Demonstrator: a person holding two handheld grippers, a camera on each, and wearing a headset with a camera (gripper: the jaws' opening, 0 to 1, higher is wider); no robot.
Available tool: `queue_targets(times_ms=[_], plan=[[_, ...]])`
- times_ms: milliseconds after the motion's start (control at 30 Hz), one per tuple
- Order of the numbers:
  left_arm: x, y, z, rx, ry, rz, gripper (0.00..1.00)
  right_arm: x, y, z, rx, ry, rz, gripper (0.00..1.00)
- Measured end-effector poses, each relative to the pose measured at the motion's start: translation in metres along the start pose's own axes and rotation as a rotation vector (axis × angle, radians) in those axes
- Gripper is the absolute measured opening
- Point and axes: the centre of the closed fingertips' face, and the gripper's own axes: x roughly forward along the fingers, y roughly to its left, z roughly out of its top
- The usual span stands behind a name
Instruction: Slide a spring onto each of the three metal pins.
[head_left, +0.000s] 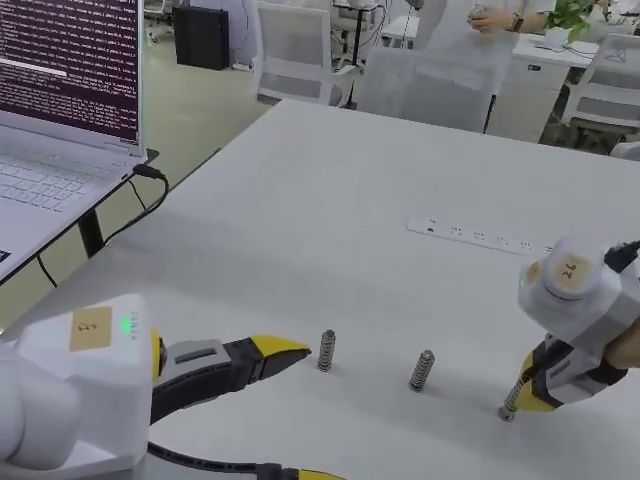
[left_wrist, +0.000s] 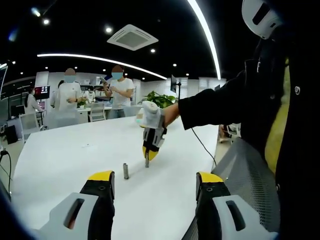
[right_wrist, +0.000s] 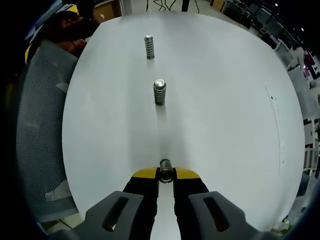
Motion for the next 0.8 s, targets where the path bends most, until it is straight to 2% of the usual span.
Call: queue_targets(times_ms=[267,800], plan=[[-0.0006,0.0004,0.0007,0.004,0.000,0.004,0.62,0.0080,-0.0002,-0.0011,-0.002,0.003,0.002,0.08],[-0.0015,0.0014,-0.0009,0.004,0.003,0.004,0.62,0.0086,0.0004,0.0019,0.001,-0.012,0.006,0.10]])
